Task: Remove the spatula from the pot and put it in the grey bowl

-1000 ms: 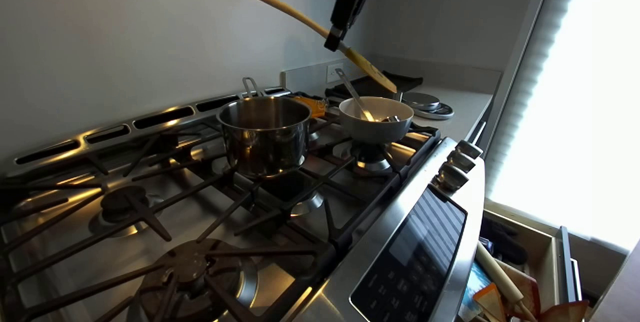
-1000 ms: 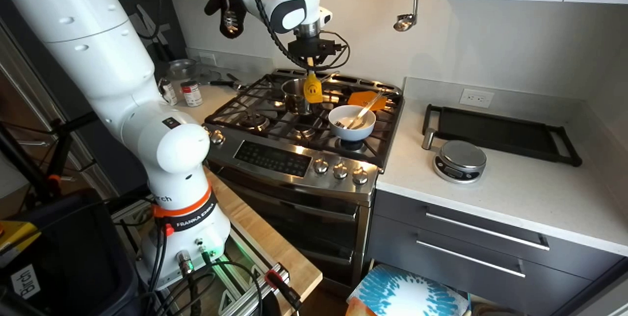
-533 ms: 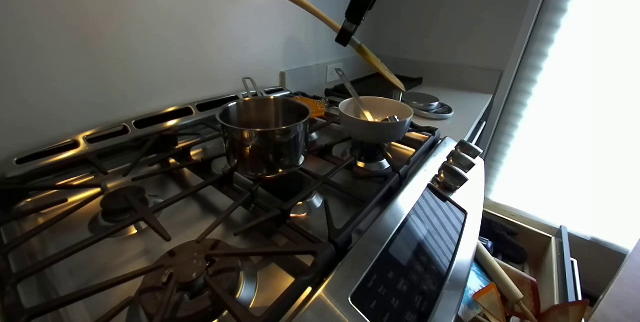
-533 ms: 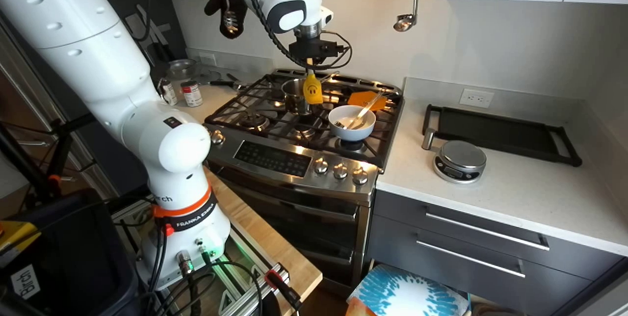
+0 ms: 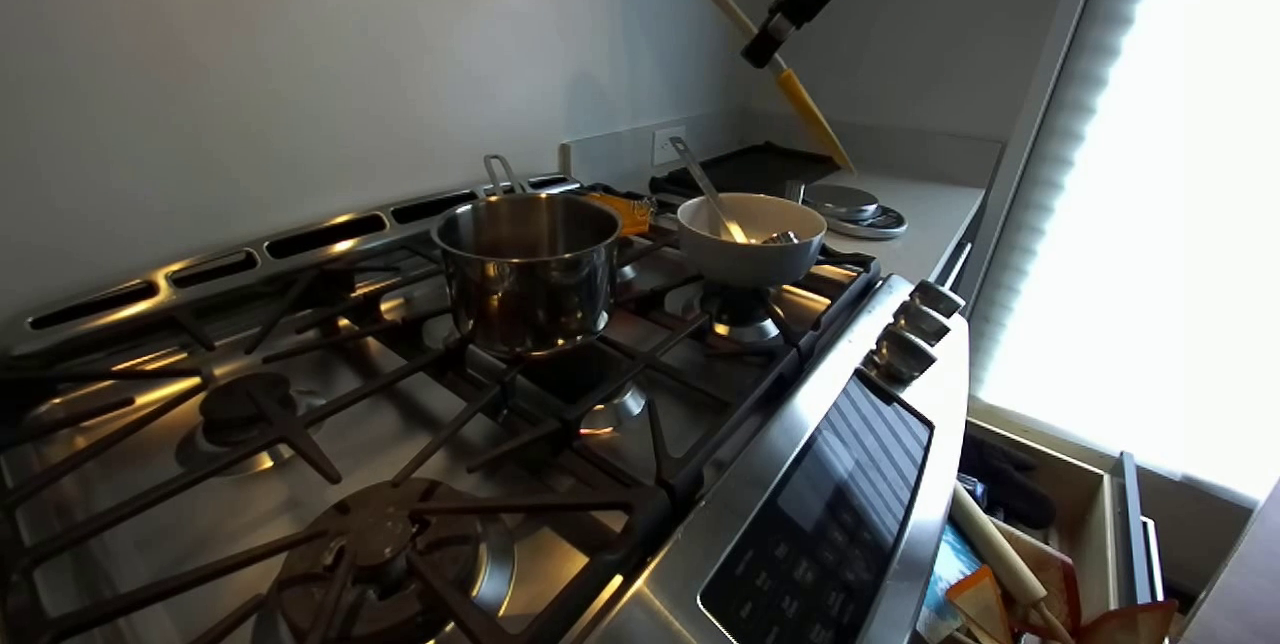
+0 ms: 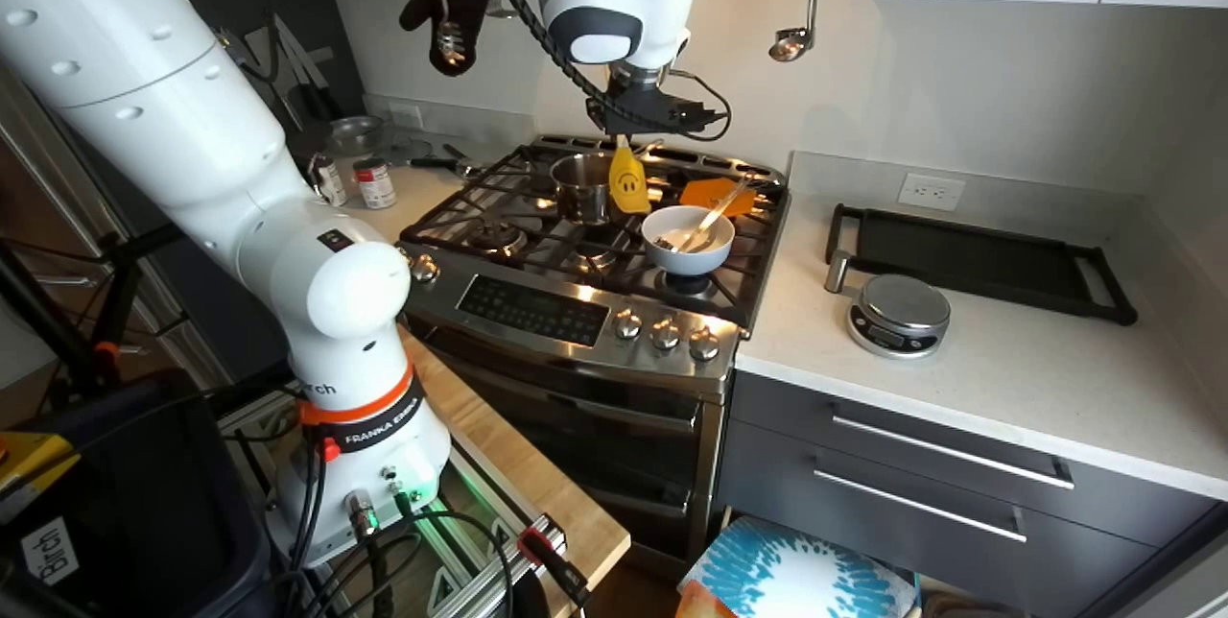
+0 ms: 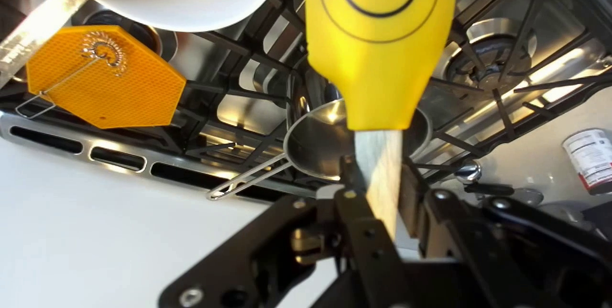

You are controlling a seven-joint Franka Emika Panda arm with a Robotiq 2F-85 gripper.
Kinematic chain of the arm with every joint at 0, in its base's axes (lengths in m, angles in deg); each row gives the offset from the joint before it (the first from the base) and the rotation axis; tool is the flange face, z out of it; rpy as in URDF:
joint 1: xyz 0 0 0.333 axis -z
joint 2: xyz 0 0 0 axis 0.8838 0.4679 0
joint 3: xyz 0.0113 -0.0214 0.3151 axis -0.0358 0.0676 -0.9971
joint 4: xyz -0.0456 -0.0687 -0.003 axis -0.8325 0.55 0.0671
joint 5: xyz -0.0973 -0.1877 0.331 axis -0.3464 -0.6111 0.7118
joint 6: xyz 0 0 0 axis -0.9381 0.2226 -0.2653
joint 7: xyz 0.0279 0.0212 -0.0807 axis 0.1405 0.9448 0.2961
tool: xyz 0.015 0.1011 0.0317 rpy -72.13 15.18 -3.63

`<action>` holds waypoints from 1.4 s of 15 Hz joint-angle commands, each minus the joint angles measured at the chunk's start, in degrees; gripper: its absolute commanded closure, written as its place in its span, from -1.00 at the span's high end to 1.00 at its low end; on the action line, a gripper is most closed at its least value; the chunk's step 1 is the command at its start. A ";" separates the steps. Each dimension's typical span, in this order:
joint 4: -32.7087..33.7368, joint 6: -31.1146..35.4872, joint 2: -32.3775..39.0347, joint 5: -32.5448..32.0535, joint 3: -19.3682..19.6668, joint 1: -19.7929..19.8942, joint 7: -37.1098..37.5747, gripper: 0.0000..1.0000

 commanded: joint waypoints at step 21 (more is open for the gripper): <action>4.44 1.45 6.27 22.10 -1.40 7.69 -26.15 -0.89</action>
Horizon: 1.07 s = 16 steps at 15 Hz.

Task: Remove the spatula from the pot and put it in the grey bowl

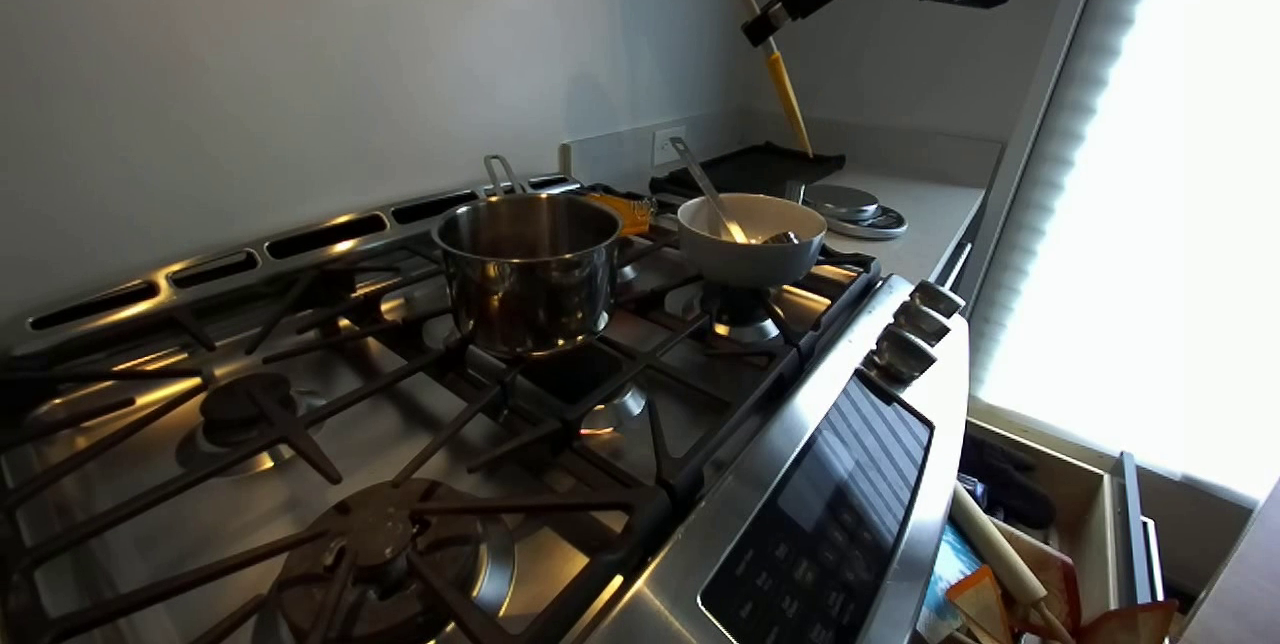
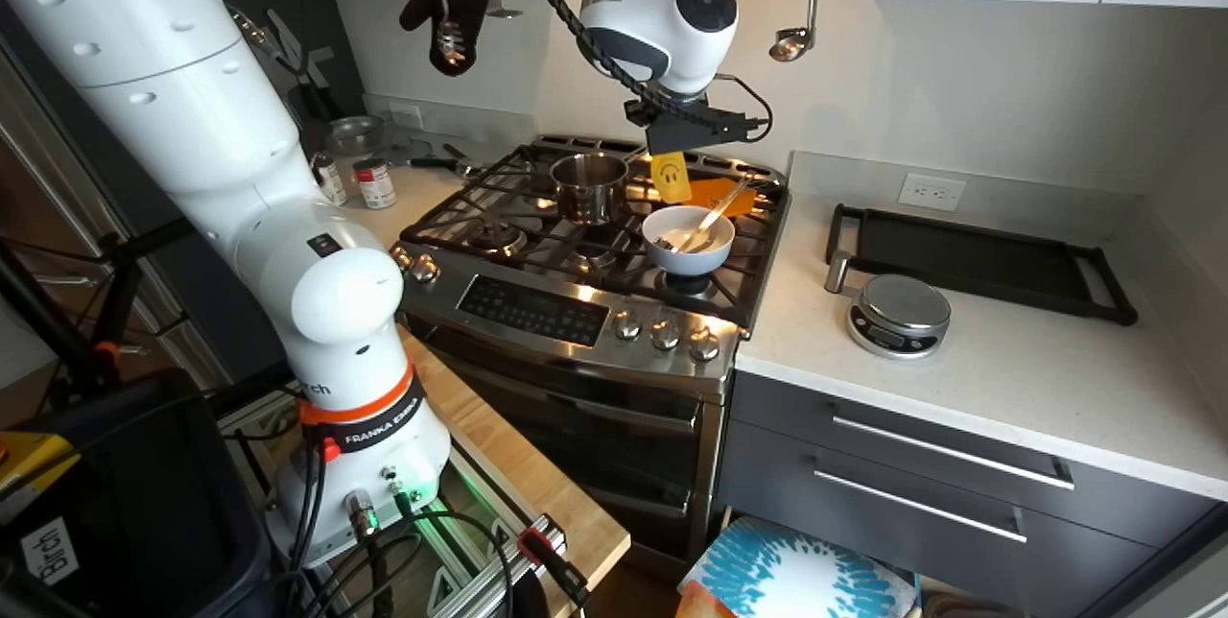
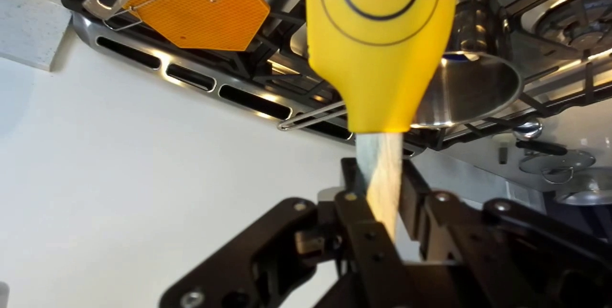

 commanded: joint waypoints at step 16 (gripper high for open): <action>14.38 -8.94 21.33 15.61 -3.92 6.48 -8.98 -0.55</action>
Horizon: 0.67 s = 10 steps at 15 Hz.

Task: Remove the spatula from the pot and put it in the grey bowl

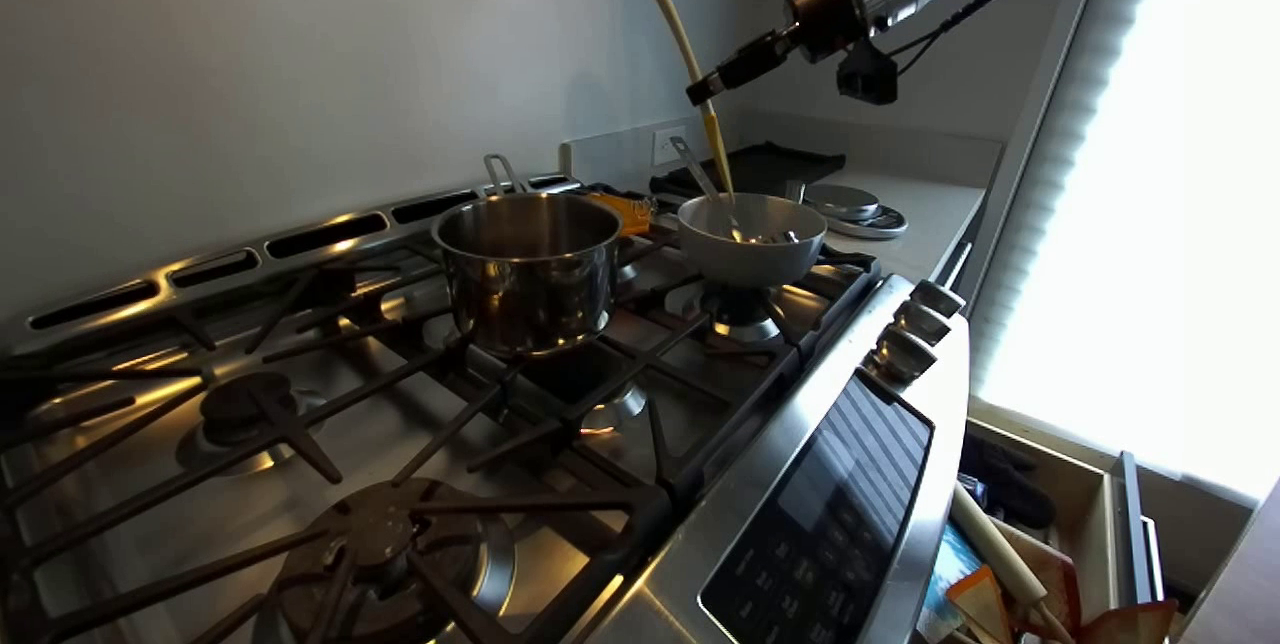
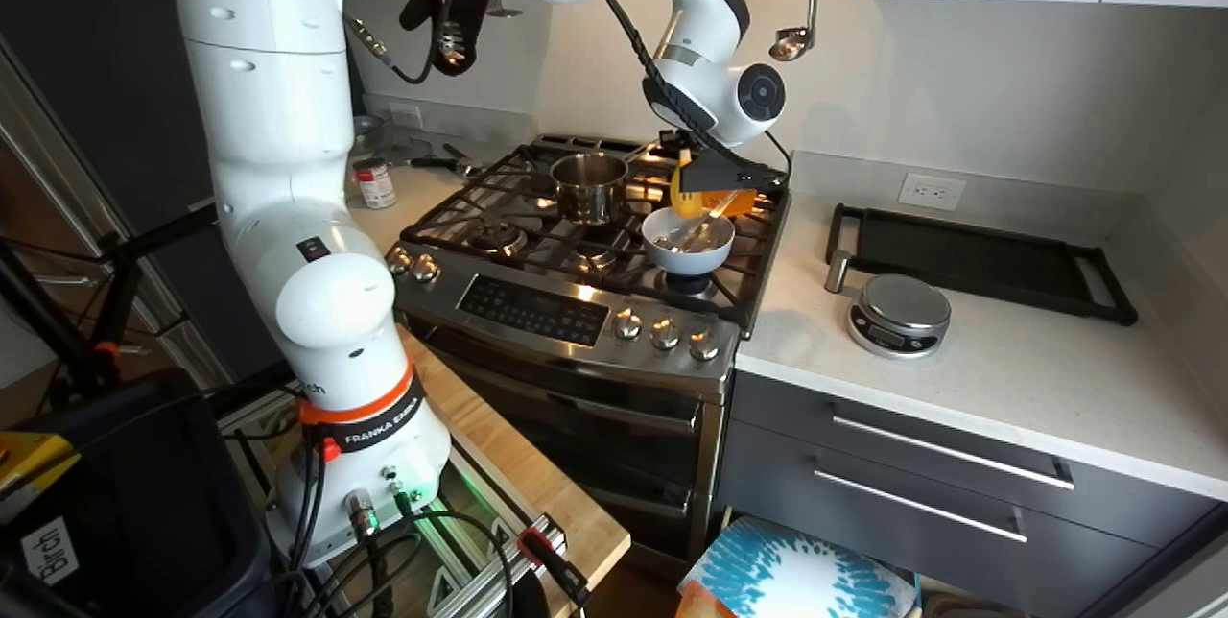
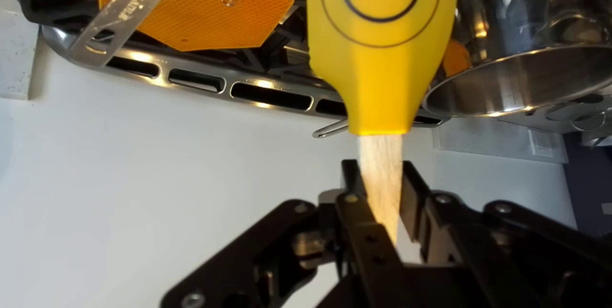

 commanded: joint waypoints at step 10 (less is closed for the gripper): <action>3.05 -0.68 4.95 1.58 -2.64 1.09 -2.26 -0.89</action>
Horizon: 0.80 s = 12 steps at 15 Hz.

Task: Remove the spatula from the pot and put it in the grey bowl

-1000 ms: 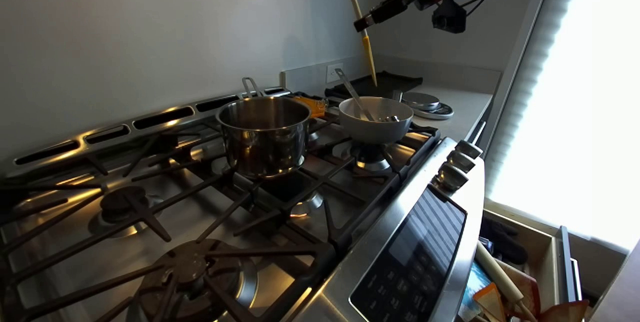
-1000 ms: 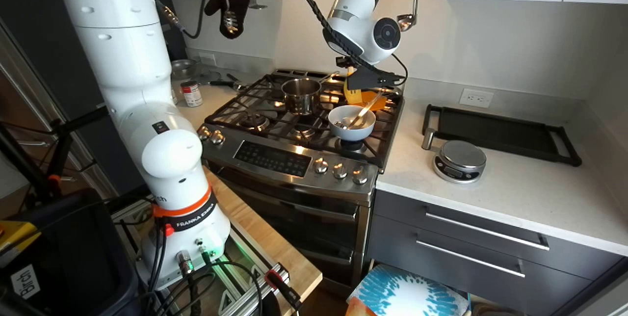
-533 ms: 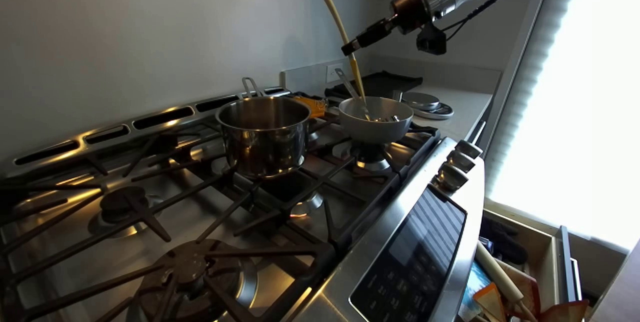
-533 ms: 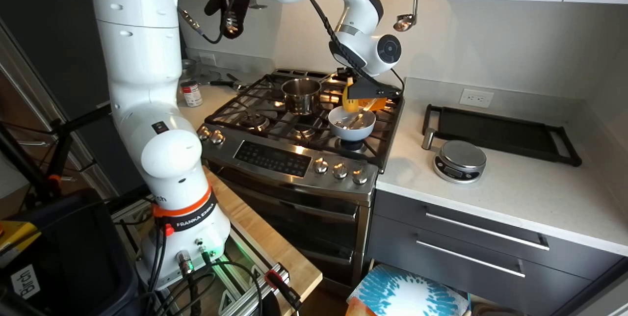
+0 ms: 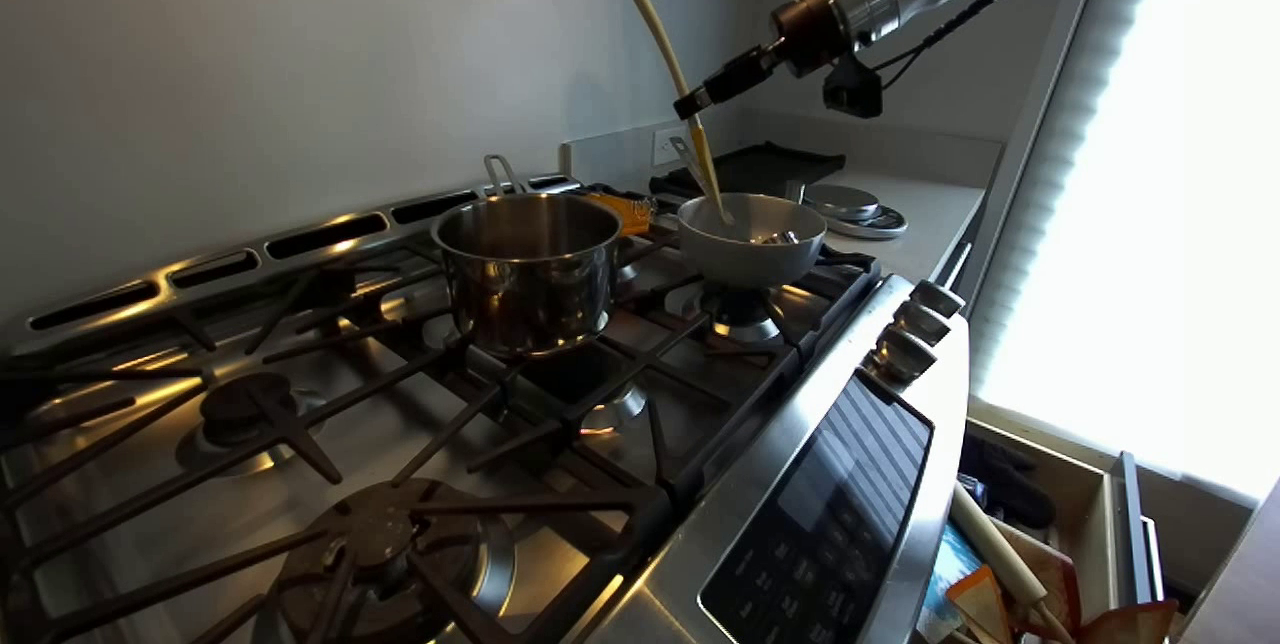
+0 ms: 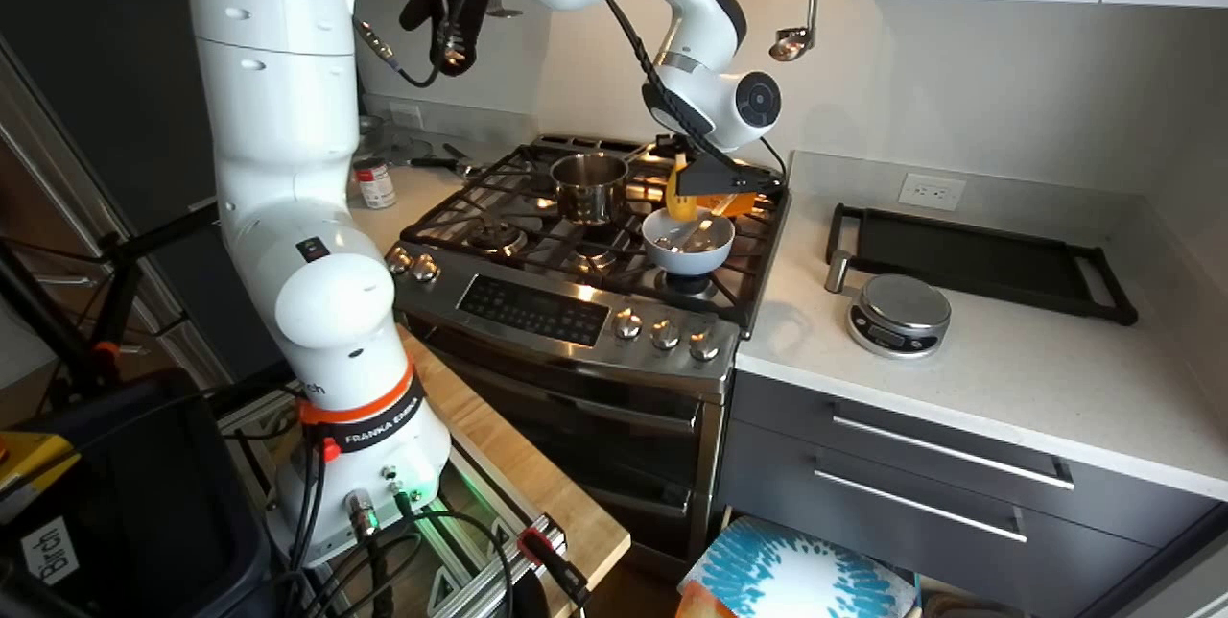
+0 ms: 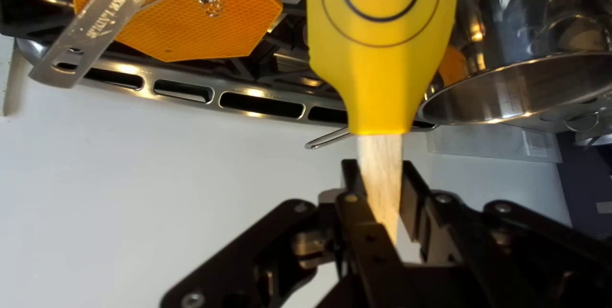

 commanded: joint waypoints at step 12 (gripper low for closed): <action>2.45 7.81 6.44 -0.58 -1.29 -0.32 3.89 -0.89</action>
